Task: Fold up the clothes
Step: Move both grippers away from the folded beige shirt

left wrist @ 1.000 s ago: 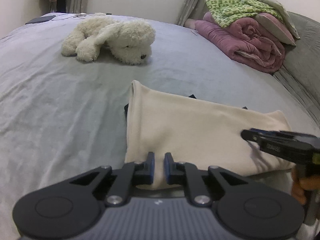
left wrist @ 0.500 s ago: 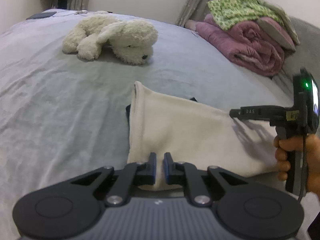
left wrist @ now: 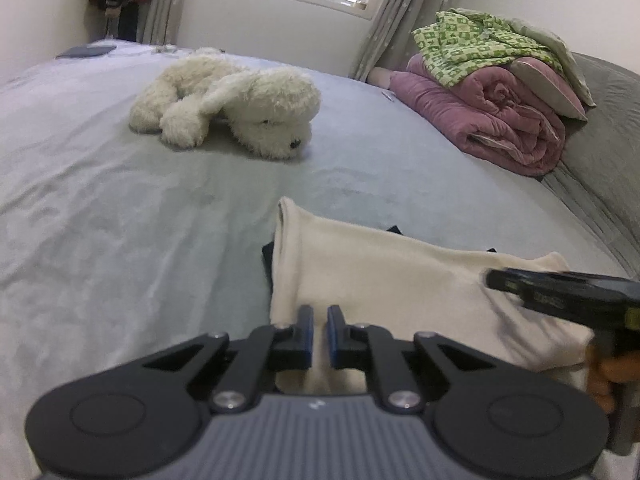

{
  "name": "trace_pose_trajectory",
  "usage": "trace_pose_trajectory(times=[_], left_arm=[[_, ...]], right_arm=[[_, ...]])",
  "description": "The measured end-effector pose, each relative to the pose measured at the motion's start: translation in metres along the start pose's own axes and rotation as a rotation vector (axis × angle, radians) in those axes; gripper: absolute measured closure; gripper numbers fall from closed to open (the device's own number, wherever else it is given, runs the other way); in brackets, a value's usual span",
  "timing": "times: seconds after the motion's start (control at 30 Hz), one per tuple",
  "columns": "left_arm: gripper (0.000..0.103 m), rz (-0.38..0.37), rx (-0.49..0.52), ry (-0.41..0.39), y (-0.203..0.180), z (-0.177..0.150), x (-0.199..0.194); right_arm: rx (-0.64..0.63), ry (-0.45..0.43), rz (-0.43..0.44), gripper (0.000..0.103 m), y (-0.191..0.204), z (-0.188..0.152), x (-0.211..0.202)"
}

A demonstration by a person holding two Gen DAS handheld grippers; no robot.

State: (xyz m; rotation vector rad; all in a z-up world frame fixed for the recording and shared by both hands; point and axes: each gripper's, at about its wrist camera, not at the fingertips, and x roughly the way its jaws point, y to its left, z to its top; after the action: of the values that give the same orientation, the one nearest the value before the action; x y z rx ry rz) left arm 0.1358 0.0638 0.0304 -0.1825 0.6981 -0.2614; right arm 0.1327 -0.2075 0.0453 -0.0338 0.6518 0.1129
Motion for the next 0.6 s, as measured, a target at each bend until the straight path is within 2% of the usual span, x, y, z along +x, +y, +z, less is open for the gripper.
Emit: trace_pose_trajectory(times=[0.2, 0.33, 0.37, 0.5, 0.6], left_arm=[[0.093, 0.020, -0.037, -0.023, 0.007, 0.004, -0.006], [0.093, 0.014, -0.067, -0.050, 0.006, 0.006, -0.013], [0.093, 0.012, -0.057, -0.057, 0.003, 0.005, -0.014], [0.092, 0.025, 0.100, -0.121, -0.026, -0.003, -0.025], [0.091, 0.051, 0.117, -0.071, -0.028, -0.008, -0.015]], right_arm=[[0.084, 0.058, -0.050, 0.074, -0.065, -0.018, -0.045], [0.142, 0.075, -0.038, 0.074, -0.093, -0.032, -0.073], [0.158, 0.072, -0.031, 0.074, -0.097, -0.036, -0.078], [0.192, 0.065, 0.003, 0.074, -0.096, -0.052, -0.076], [0.159, 0.078, -0.006, 0.074, -0.092, -0.058, -0.069]])
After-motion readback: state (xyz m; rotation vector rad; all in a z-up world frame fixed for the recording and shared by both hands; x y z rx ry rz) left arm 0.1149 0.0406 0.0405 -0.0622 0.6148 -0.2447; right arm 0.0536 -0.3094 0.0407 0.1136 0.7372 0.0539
